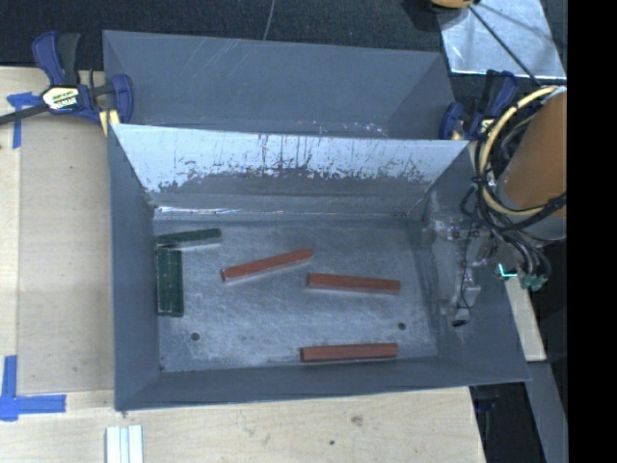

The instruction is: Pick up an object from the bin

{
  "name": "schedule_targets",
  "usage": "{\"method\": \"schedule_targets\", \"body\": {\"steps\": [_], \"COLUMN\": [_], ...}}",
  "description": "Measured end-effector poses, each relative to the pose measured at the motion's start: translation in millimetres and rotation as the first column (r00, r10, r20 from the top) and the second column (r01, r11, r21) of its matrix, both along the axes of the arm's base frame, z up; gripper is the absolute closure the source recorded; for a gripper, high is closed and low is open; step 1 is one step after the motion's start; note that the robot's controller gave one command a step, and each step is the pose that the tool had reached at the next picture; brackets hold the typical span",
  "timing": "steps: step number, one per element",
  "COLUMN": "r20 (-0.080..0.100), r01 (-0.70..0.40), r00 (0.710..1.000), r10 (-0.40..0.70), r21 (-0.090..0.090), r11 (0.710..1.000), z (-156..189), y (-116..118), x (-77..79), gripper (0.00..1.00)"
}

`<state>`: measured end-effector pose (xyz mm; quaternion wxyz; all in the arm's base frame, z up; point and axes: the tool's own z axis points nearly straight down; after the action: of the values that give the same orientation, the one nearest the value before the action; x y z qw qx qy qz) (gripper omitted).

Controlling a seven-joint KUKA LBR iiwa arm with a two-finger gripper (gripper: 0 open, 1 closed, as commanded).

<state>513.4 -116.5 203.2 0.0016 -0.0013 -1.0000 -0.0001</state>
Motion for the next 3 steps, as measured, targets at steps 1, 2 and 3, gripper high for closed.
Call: {"method": "schedule_targets", "body": {"steps": [1,2,3], "r20": [0.007,0.012,0.012], "r01": [-0.003,-0.061,-0.241], "r00": [1.0,0.998,0.971], "r10": [0.003,0.061,0.241], "r21": [-0.001,-0.003,-0.004], "r11": [1.0,0.998,0.971], "z": [3,-49,-112], "y": [0,12,23], "x": [1.7,-3.4,39.6], "gripper": [0.0,0.0,0.0]}}
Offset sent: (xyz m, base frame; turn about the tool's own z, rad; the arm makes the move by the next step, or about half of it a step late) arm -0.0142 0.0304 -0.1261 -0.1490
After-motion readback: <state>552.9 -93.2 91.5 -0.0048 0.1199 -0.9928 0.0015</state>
